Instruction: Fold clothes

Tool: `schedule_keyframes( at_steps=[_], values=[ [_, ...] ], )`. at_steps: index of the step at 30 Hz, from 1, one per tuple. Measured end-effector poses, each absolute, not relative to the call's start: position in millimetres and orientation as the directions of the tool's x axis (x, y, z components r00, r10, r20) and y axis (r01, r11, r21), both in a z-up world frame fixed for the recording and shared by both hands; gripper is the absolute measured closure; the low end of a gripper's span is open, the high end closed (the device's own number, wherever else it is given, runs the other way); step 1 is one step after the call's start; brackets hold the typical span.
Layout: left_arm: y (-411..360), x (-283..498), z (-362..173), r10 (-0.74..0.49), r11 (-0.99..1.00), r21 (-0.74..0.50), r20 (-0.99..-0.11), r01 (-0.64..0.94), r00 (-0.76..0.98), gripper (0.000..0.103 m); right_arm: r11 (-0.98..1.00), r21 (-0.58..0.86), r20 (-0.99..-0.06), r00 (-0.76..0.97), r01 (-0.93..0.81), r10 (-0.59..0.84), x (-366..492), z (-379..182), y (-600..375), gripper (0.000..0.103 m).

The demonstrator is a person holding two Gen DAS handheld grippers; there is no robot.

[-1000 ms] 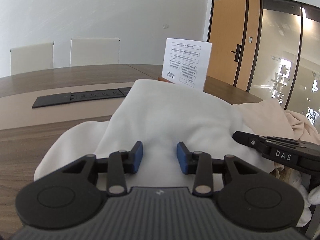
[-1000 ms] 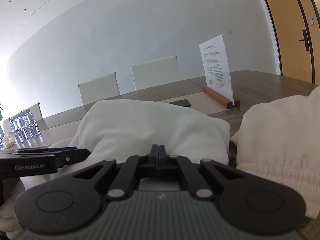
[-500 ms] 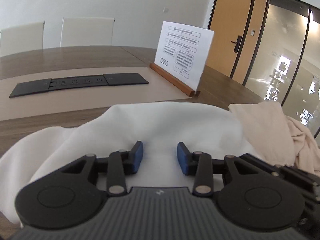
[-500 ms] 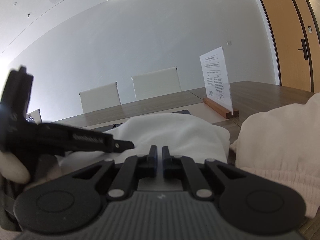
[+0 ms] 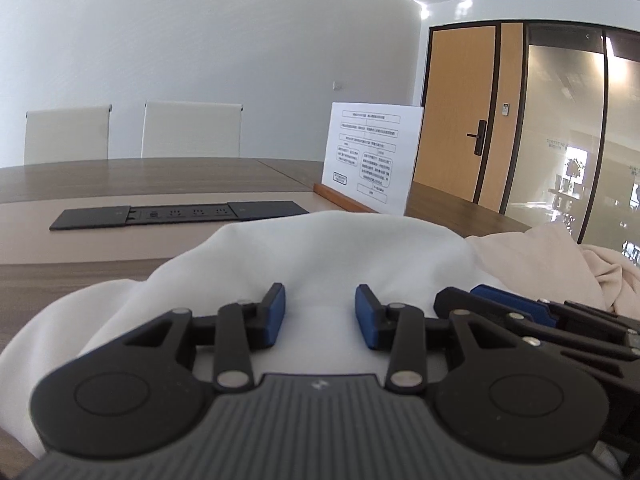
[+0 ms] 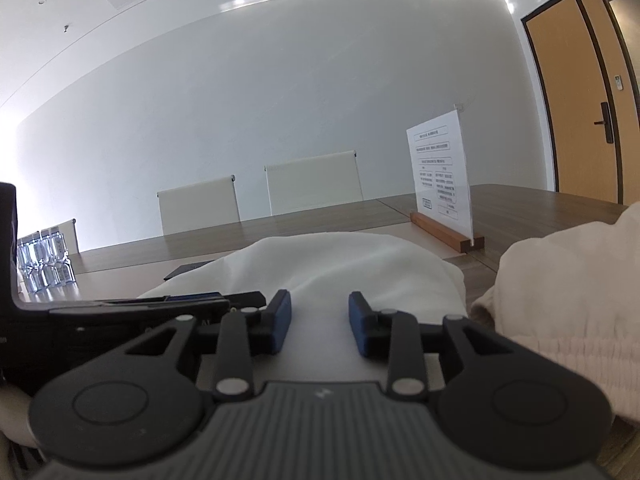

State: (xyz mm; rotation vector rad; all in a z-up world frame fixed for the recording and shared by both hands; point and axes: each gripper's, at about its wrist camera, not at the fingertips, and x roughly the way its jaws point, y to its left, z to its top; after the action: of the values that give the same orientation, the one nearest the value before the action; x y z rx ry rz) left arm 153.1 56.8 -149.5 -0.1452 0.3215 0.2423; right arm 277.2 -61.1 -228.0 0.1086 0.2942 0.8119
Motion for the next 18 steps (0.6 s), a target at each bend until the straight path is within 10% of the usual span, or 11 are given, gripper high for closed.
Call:
schedule_keyframes(
  at_steps=[18],
  values=[
    [84, 140, -120, 0.153, 0.915, -0.288, -0.399, -0.282, 0.904, 0.065, 0.718, 0.275, -0.198, 0.693, -0.64, 0.694, 260, -204, -73, 0.035]
  ],
)
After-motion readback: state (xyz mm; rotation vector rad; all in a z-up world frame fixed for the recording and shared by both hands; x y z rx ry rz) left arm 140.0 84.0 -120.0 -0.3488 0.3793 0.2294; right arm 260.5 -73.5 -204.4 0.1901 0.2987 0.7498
